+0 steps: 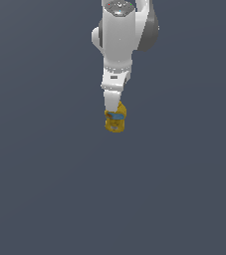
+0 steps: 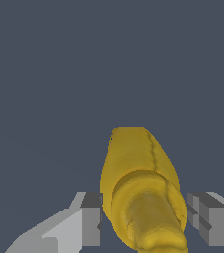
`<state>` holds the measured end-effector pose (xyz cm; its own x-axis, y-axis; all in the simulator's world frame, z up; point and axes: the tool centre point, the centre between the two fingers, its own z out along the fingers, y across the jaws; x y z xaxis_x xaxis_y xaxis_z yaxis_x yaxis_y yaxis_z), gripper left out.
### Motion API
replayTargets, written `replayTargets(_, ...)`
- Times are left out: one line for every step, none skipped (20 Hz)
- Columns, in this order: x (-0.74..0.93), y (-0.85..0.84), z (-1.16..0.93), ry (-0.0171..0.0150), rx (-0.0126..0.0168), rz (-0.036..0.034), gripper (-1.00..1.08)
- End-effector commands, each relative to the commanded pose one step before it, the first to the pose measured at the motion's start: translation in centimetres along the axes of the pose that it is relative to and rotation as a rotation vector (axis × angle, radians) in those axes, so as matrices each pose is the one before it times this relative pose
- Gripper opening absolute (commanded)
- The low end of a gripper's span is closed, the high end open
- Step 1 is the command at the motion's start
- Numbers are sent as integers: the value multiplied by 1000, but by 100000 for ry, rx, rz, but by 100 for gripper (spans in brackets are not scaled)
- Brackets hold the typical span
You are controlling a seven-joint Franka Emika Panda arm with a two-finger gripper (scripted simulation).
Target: Pick up the object and move it to a goal position.
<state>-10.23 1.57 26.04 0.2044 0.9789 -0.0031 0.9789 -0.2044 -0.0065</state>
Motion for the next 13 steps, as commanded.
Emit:
replayTargets(844, -909, -1924, 105, -714, 43, -100)
replayTargets(290, -341, -550, 0, 0, 0, -100)
replayTargets(270, -313, -510, 0, 0, 0, -100)
replayTargets(250, -284, -468, 0, 0, 0, -100)
replayTargets(223, -247, -417, 38, 28, -12, -100)
replayTargets(208, -222, -381, 0, 0, 0, -100)
replayTargets(186, -190, -335, 0, 0, 0, -100)
replayTargets(143, -152, -287, 66, 20, -1, -100)
replayTargets(136, -125, -236, 0, 0, 0, -100)
replayTargets(107, -93, -183, 0, 0, 0, -100)
replayTargets(77, -63, -129, 0, 0, 0, -100)
replayTargets(23, -31, -80, 67, 13, 6, -100)
replayTargets(15, -12, -25, 0, 0, 0, -100)
